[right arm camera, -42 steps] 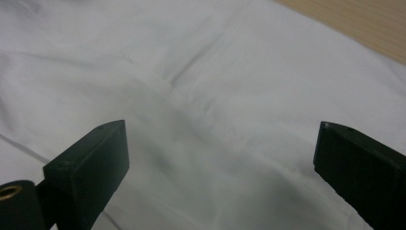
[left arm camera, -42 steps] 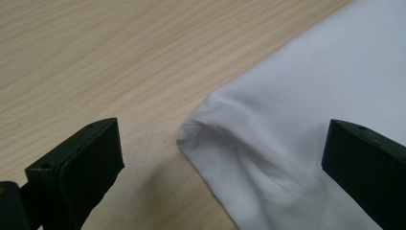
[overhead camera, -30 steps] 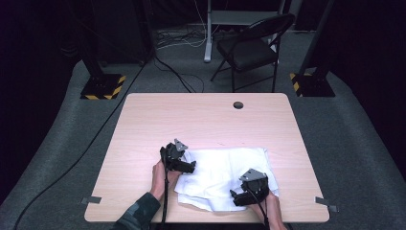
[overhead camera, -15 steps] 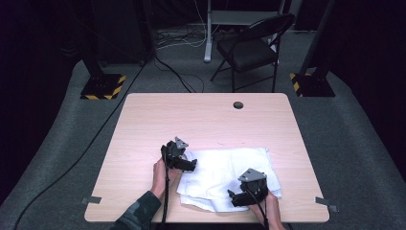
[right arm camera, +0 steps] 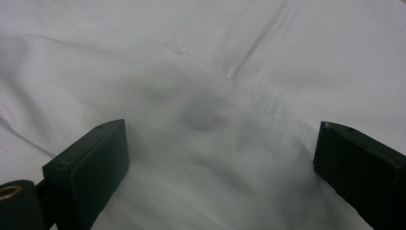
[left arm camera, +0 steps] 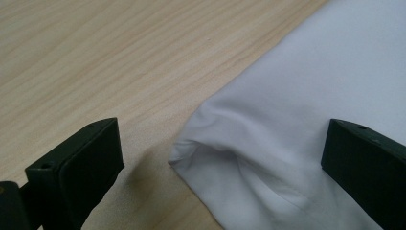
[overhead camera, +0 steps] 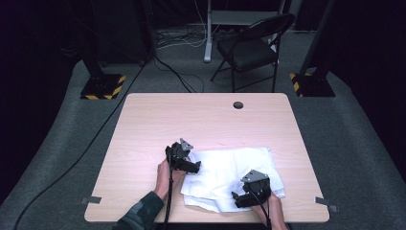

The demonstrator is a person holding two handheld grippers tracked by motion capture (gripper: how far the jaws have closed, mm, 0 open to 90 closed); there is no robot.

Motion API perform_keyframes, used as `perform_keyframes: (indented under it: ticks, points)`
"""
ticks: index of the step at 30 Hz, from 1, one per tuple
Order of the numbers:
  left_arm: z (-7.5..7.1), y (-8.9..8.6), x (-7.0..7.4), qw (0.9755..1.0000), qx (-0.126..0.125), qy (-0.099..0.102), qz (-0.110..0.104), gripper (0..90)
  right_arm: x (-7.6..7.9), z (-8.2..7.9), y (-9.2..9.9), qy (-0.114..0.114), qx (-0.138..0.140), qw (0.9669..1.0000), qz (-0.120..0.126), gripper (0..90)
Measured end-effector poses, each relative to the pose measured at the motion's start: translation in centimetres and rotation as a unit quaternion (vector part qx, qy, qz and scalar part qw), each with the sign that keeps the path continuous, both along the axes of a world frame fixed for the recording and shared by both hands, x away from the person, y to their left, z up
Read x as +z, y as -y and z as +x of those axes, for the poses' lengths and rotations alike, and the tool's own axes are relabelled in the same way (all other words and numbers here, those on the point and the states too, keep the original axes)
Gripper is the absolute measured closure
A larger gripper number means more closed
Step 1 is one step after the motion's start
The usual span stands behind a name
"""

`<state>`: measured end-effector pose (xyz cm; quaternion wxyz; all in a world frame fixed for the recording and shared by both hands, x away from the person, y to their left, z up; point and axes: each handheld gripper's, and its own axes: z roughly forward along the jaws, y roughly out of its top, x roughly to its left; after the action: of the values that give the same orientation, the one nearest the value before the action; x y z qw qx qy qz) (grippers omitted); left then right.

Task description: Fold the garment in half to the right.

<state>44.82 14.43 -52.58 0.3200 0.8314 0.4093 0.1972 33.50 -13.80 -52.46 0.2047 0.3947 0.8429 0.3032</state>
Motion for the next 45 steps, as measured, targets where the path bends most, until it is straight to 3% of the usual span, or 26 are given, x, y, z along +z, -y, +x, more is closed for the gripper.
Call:
perform_keyframes:
  ticks: [2,5,9,11,22,25,28,33,45]
  points:
    - [0.2,-0.3,0.4,0.9999,0.002,0.004,-0.011,0.0,0.4,-0.1,0.1,0.005,0.0,0.9999,0.012,4.2]
    - [0.5,-0.4,0.5,0.9999,0.006,0.003,-0.008,0.0,1.0,-0.2,-0.7,0.016,0.008,0.9994,0.028,4.6]
    - [0.5,0.0,0.0,1.0,0.006,-0.005,0.003,0.0,0.0,0.0,-1.6,0.007,0.015,0.9998,-0.008,3.9]
    - [0.5,0.2,0.0,0.9999,0.004,-0.004,0.009,0.0,-0.2,0.2,-1.2,0.002,0.012,0.9999,0.003,3.9]
    - [0.5,1.3,0.1,1.0,-0.007,-0.002,-0.002,0.0,0.2,0.2,0.6,0.006,-0.006,0.9999,-0.011,3.5]
    - [0.6,0.8,0.6,0.9999,0.001,0.005,-0.013,0.0,1.0,-0.1,0.7,0.02,-0.011,0.9997,0.007,3.9]
    - [0.9,0.6,0.6,0.9999,0.005,0.004,-0.01,0.0,1.7,-0.3,-0.4,0.025,0.004,0.9993,0.027,4.4]
    - [1.0,0.9,0.0,1.0,0.001,-0.006,0.001,0.0,0.3,-0.3,-2.5,0.015,0.026,0.9993,-0.021,4.6]
    - [0.9,1.1,0.0,0.9999,-0.002,-0.007,-0.01,0.0,0.6,-0.2,-0.9,0.009,0.01,0.9998,-0.015,4.3]
